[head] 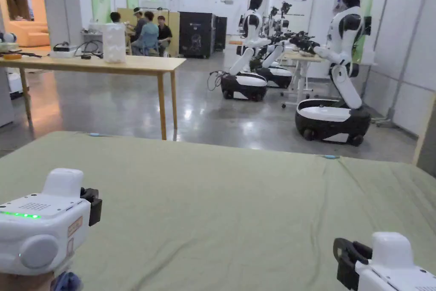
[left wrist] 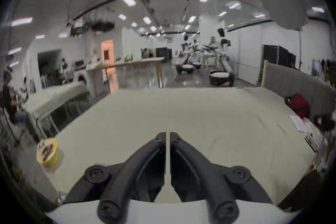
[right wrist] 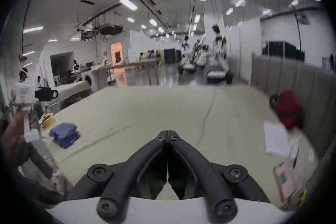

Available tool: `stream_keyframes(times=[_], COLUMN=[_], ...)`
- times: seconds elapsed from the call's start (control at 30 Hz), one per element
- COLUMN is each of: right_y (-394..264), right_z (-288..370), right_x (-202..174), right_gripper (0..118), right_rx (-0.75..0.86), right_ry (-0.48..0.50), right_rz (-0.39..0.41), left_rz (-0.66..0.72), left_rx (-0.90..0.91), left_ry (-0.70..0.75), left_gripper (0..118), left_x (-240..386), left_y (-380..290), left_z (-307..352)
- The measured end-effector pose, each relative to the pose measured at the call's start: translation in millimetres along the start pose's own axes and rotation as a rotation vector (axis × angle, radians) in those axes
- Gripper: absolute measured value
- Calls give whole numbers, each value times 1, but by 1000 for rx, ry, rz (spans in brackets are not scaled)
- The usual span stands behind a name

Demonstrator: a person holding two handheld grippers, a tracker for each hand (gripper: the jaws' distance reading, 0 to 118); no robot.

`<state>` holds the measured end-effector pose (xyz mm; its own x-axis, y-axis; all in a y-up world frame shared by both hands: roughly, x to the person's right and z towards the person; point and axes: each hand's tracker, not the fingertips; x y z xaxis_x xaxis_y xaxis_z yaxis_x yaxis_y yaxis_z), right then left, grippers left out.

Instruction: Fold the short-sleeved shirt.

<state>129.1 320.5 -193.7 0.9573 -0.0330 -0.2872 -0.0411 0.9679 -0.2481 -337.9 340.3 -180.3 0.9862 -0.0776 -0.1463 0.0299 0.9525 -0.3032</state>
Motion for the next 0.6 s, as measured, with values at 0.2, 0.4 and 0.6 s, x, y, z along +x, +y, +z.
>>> stream_keyframes(times=[0.2, 0.4, 0.6], right_y=[84, 126, 129], right_z=[-22, -32, -25], right_x=[34, 56, 52], right_gripper=[1, 1, 3], right_rx=[119, 174, 203], right_ry=[-72, -91, -78], right_rz=[46, -12, 17], left_rz=[-28, -39, -63], left_rx=[155, 204, 218], left_ry=[-68, -79, -71], left_gripper=[2, 2, 2], left_x=[93, 141, 147], left_y=[60, 98, 109], left_z=[9, 4, 5])
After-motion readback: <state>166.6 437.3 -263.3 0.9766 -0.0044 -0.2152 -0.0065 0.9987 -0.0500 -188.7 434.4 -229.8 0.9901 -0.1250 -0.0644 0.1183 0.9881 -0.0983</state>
